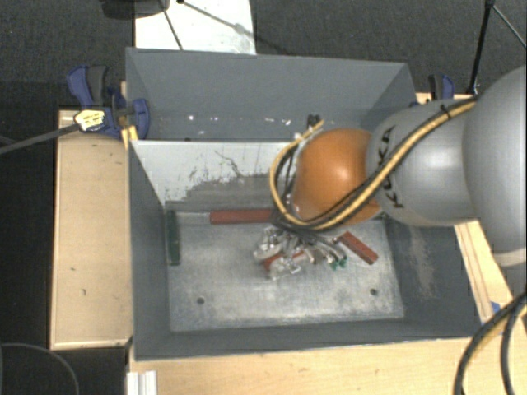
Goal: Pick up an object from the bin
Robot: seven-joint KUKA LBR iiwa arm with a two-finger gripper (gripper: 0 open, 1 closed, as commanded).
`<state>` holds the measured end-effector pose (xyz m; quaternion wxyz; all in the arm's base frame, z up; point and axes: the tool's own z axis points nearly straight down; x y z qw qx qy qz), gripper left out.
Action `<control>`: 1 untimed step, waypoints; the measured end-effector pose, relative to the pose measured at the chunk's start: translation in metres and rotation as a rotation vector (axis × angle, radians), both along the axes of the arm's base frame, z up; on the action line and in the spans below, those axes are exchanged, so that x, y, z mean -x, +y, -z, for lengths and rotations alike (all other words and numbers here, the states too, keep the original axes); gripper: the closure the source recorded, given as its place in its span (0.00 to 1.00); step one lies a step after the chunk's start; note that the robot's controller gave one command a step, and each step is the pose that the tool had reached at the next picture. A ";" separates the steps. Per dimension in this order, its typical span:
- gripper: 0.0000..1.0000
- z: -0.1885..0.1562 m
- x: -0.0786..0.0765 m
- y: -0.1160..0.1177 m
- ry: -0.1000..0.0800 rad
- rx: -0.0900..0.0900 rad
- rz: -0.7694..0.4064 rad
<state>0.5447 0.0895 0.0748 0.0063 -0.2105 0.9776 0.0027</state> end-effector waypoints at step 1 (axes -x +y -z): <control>1.00 -0.004 0.002 0.000 0.006 0.002 0.001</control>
Offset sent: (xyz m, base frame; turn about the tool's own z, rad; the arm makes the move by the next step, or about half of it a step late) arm 0.0000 -0.0001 0.0469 0.0000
